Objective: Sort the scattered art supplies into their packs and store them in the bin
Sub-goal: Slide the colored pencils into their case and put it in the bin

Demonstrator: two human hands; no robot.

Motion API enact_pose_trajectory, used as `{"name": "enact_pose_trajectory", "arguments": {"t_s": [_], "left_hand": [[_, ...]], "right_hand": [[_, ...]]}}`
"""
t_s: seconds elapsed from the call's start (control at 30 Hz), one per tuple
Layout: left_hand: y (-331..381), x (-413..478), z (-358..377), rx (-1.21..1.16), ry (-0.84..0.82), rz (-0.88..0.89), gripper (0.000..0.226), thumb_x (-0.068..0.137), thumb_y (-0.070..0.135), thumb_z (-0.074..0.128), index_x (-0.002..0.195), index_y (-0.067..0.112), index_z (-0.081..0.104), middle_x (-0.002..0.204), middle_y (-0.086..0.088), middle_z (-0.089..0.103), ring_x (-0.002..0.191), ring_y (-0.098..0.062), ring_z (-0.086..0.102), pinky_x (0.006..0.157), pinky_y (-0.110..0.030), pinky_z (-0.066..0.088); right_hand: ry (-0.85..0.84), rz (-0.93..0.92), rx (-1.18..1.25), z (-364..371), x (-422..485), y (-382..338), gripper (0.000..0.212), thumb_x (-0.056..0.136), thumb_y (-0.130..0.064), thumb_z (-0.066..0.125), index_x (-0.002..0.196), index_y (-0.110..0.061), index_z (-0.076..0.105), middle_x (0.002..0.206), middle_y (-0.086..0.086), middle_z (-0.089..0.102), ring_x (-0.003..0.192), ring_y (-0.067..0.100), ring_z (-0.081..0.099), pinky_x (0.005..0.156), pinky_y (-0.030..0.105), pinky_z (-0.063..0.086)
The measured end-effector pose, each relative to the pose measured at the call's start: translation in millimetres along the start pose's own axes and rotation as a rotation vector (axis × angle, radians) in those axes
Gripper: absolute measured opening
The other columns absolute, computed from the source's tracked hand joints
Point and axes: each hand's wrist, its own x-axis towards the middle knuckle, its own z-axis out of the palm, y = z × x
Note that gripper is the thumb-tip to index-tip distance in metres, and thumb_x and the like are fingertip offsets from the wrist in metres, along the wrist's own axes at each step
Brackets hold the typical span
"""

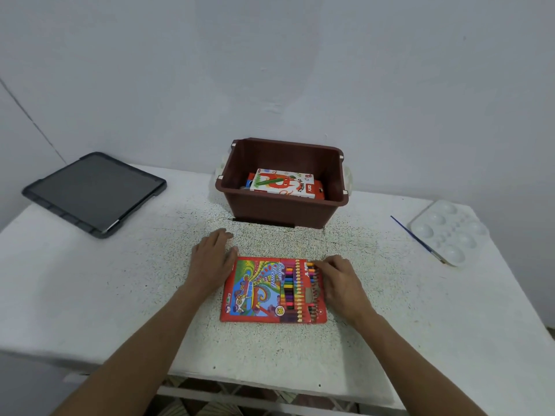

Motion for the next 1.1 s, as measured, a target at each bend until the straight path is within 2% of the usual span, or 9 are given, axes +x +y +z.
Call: {"name": "enact_pose_trajectory", "arguments": {"t_s": [0.1, 0.27, 0.4, 0.6, 0.73, 0.87, 0.93, 1.03, 1.1], "left_hand": [[2.3, 19.9, -6.7, 0.101, -0.095, 0.01, 0.04, 0.1, 0.027, 0.045, 0.136, 0.011, 0.048, 0.154, -0.008, 0.038, 0.126, -0.032, 0.047, 0.099, -0.049, 0.043], [6.6, 43.9, -11.8, 0.311, -0.225, 0.029, 0.049, 0.101, 0.025, 0.041, 0.147, 0.013, 0.033, 0.163, -0.006, 0.018, 0.131, -0.032, 0.042, 0.098, -0.047, 0.045], [9.4, 48.8, -9.2, 0.383, -0.221, 0.065, 0.045, 0.097, 0.023, 0.045, 0.14, 0.012, 0.036, 0.15, -0.007, 0.042, 0.119, -0.029, 0.047, 0.091, -0.042, 0.045], [5.3, 45.1, -4.4, 0.439, -0.068, 0.154, 0.045, 0.088, 0.012, 0.062, 0.132, 0.008, 0.055, 0.122, -0.014, 0.06, 0.108, -0.032, 0.057, 0.085, -0.045, 0.05], [4.3, 44.0, -1.8, 0.44, -0.043, 0.325, 0.037, 0.071, 0.007, 0.08, 0.107, 0.012, 0.071, 0.105, -0.01, 0.067, 0.094, -0.03, 0.063, 0.075, -0.044, 0.054], [7.8, 40.2, -1.7, 0.385, 0.036, 0.405, 0.025, 0.069, 0.009, 0.081, 0.091, 0.013, 0.07, 0.087, -0.006, 0.068, 0.079, -0.028, 0.064, 0.067, -0.042, 0.053], [12.2, 37.5, -2.3, 0.335, 0.082, 0.429, 0.02, 0.074, 0.007, 0.076, 0.09, 0.013, 0.066, 0.084, -0.006, 0.066, 0.075, -0.027, 0.063, 0.063, -0.039, 0.052], [22.5, 31.3, -3.4, 0.045, 0.131, 0.417, 0.011, 0.085, 0.007, 0.062, 0.095, 0.012, 0.059, 0.085, -0.002, 0.061, 0.072, -0.022, 0.059, 0.061, -0.032, 0.049], [34.2, 25.2, -6.8, -0.211, 0.089, 0.333, 0.011, 0.087, 0.008, 0.062, 0.097, 0.011, 0.057, 0.086, 0.001, 0.062, 0.074, -0.016, 0.061, 0.063, -0.026, 0.051]], "right_hand": [[0.0, 0.031, 0.041, -2.2, -0.1, -1.6, 0.041, 0.09, -0.026, 0.061, 0.127, -0.008, 0.062, 0.108, 0.009, 0.061, 0.099, 0.023, 0.054, 0.081, 0.029, 0.041], [-0.002, 0.117, 0.099, -6.6, 2.7, -9.6, 0.053, 0.091, -0.037, 0.041, 0.13, -0.007, 0.058, 0.113, 0.008, 0.06, 0.101, 0.018, 0.049, 0.087, 0.034, 0.045], [-0.009, 0.125, 0.122, -7.1, 0.0, -11.2, 0.07, 0.086, -0.053, 0.029, 0.13, -0.007, 0.058, 0.115, 0.007, 0.059, 0.102, 0.013, 0.044, 0.086, 0.027, 0.037], [-0.023, 0.126, 0.134, -9.3, -0.4, -12.8, 0.071, 0.085, -0.054, 0.03, 0.13, -0.007, 0.058, 0.116, 0.008, 0.06, 0.102, 0.013, 0.044, 0.086, 0.027, 0.036], [-0.032, 0.125, 0.127, -10.5, -0.1, -13.7, 0.073, 0.084, -0.057, 0.029, 0.131, -0.009, 0.057, 0.117, 0.007, 0.058, 0.104, 0.012, 0.044, 0.086, 0.027, 0.036], [-0.047, 0.124, 0.122, -11.7, -1.7, -14.7, 0.07, 0.086, -0.056, 0.031, 0.133, -0.01, 0.055, 0.118, 0.006, 0.058, 0.105, 0.012, 0.043, 0.088, 0.029, 0.039], [-0.073, 0.122, 0.108, -14.6, -0.6, -14.6, 0.059, 0.091, -0.047, 0.04, 0.136, -0.012, 0.052, 0.121, 0.005, 0.057, 0.107, 0.011, 0.042, 0.092, 0.03, 0.041], [-0.088, 0.133, 0.098, -15.6, 5.1, -12.6, 0.04, 0.099, -0.025, 0.048, 0.138, -0.014, 0.051, 0.121, 0.005, 0.055, 0.111, 0.017, 0.048, 0.089, 0.026, 0.037], [-0.057, 0.133, 0.073, -13.8, 9.2, -15.5, 0.036, 0.1, -0.019, 0.049, 0.135, -0.013, 0.054, 0.12, 0.006, 0.056, 0.112, 0.022, 0.05, 0.086, 0.026, 0.038]]}}
